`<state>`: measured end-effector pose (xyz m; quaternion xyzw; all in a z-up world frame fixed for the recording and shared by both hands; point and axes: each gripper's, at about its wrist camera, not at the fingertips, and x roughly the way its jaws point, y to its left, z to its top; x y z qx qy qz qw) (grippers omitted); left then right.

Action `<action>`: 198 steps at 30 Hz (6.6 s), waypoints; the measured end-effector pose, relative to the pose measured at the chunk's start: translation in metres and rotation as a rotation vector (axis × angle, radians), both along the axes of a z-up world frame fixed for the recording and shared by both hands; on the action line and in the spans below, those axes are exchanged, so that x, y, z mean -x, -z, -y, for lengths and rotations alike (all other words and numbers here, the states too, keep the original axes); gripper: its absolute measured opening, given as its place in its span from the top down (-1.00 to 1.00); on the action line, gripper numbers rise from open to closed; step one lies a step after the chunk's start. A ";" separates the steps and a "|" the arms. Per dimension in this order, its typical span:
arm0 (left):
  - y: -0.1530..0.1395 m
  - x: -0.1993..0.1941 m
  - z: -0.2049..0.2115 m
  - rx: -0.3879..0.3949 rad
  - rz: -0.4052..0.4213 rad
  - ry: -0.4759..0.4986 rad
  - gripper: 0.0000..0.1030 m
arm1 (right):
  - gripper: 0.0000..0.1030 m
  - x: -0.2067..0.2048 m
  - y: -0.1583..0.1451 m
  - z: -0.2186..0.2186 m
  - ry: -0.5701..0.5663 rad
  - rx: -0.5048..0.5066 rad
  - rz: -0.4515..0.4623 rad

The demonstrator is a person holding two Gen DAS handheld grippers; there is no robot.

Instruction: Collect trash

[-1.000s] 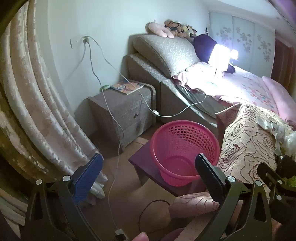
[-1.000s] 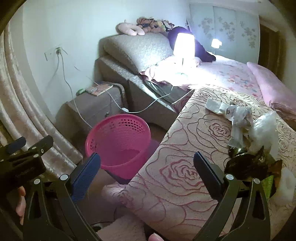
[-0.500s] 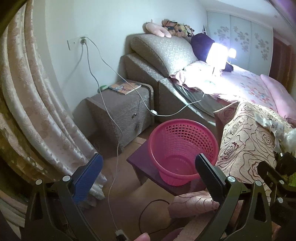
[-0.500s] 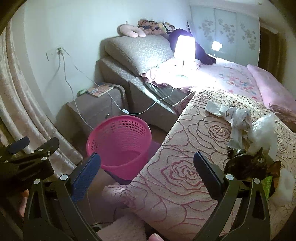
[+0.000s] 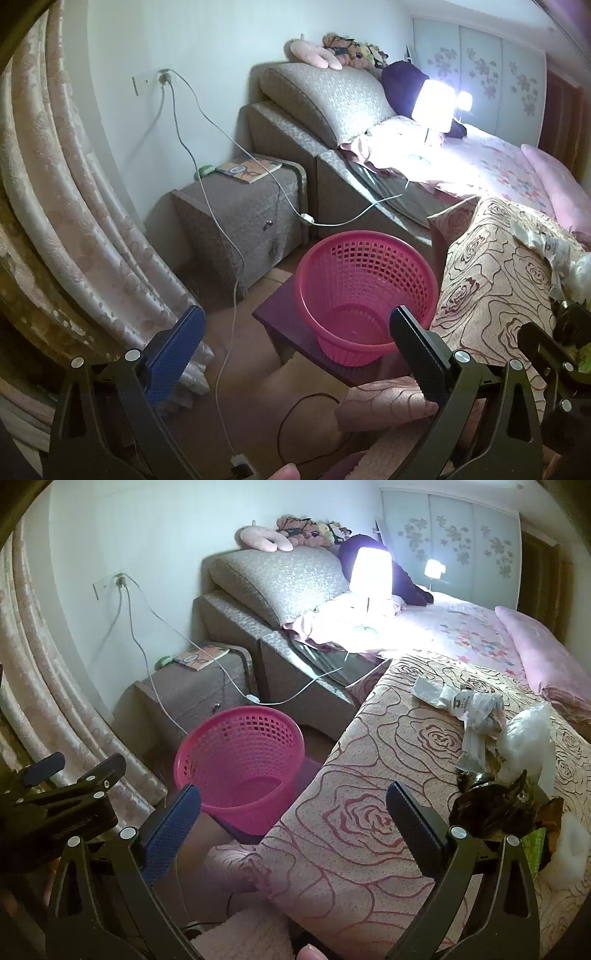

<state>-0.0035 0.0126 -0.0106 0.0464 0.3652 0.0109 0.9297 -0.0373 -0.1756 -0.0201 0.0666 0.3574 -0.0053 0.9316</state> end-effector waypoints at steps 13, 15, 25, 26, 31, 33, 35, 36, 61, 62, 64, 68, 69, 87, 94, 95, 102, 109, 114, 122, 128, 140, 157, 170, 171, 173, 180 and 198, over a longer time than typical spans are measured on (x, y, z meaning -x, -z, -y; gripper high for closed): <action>0.003 0.002 0.005 -0.001 0.000 0.004 -0.87 | -0.89 0.001 0.000 0.000 0.000 -0.001 0.000; 0.004 0.003 0.008 -0.003 -0.001 0.005 -0.87 | -0.89 0.001 0.000 0.000 0.000 -0.001 -0.001; 0.004 0.003 0.008 -0.001 -0.001 0.004 -0.87 | -0.89 0.003 0.000 -0.001 -0.006 0.004 0.001; 0.004 0.003 0.007 -0.001 -0.002 0.004 -0.87 | -0.89 0.003 0.001 -0.001 -0.006 0.004 0.001; 0.004 0.002 0.007 -0.001 -0.002 0.004 -0.87 | -0.89 0.003 0.001 -0.001 -0.007 0.003 0.001; 0.004 0.003 0.008 -0.001 -0.001 0.007 -0.87 | -0.89 0.004 0.001 -0.001 -0.007 0.003 0.001; 0.005 0.003 0.009 -0.003 0.000 0.008 -0.87 | -0.89 0.003 0.001 -0.001 -0.008 0.003 0.000; 0.005 0.003 0.010 -0.004 0.000 0.010 -0.87 | -0.89 0.003 0.001 -0.001 -0.008 0.002 0.000; 0.018 0.018 0.140 -0.090 -0.030 0.407 -0.87 | -0.89 0.106 0.009 0.155 0.381 0.000 0.012; 0.019 0.019 0.148 -0.083 -0.035 0.429 -0.87 | -0.89 0.110 0.008 0.160 0.399 0.001 0.021; 0.024 0.019 0.176 -0.077 -0.058 0.503 -0.87 | -0.89 0.118 0.004 0.171 0.440 0.010 0.043; 0.031 0.020 0.219 -0.057 -0.092 0.614 -0.87 | -0.89 0.130 0.002 0.195 0.502 0.006 0.068; 0.033 0.020 0.229 -0.052 -0.101 0.639 -0.87 | -0.89 0.133 0.003 0.200 0.515 0.005 0.068; 0.076 -0.012 0.293 0.046 -0.312 0.757 -0.82 | -0.89 0.153 0.027 0.253 0.599 -0.070 0.017; 0.070 0.002 0.297 0.111 -0.300 0.840 0.21 | -0.89 0.157 0.041 0.264 0.609 -0.097 -0.022; 0.071 0.002 0.298 0.121 -0.302 0.848 0.38 | -0.89 0.157 0.043 0.265 0.607 -0.102 -0.028; 0.062 0.008 0.288 0.176 -0.276 0.878 0.74 | -0.89 0.157 0.054 0.264 0.567 -0.135 -0.055; 0.041 0.011 0.258 0.214 -0.217 0.846 0.74 | -0.81 0.135 0.068 0.261 0.491 -0.170 -0.082; 0.037 0.010 0.241 0.218 -0.201 0.816 0.74 | -0.55 0.133 0.063 0.255 0.449 -0.161 -0.074; 0.035 0.009 0.225 0.206 -0.173 0.779 0.74 | -0.50 0.146 0.054 0.264 0.488 -0.194 -0.046; 0.028 0.007 0.211 0.212 -0.153 0.750 0.74 | -0.49 0.155 0.032 0.261 0.527 -0.122 0.010; 0.012 -0.022 0.133 0.142 -0.100 0.551 0.74 | -0.49 0.083 0.006 0.187 0.218 -0.170 0.019; 0.063 -0.093 0.030 0.138 -0.166 0.238 0.73 | -0.52 -0.083 0.028 0.043 -0.176 -0.140 -0.112; 0.086 -0.110 0.019 0.156 -0.197 0.222 -0.13 | -0.72 -0.140 0.070 0.002 -0.200 -0.093 -0.238; 0.085 -0.110 0.018 0.156 -0.192 0.223 -0.18 | -0.75 -0.142 0.072 0.002 -0.197 -0.103 -0.242; 0.084 -0.110 0.015 0.156 -0.187 0.220 -0.25 | -0.79 -0.145 0.074 0.004 -0.186 -0.132 -0.249; 0.071 -0.108 0.007 0.165 -0.147 0.180 -0.39 | -0.79 -0.129 0.067 0.018 -0.154 -0.173 -0.211; 0.034 -0.066 0.057 0.104 -0.042 0.293 -0.53 | -0.81 -0.012 0.013 0.084 0.063 -0.117 0.007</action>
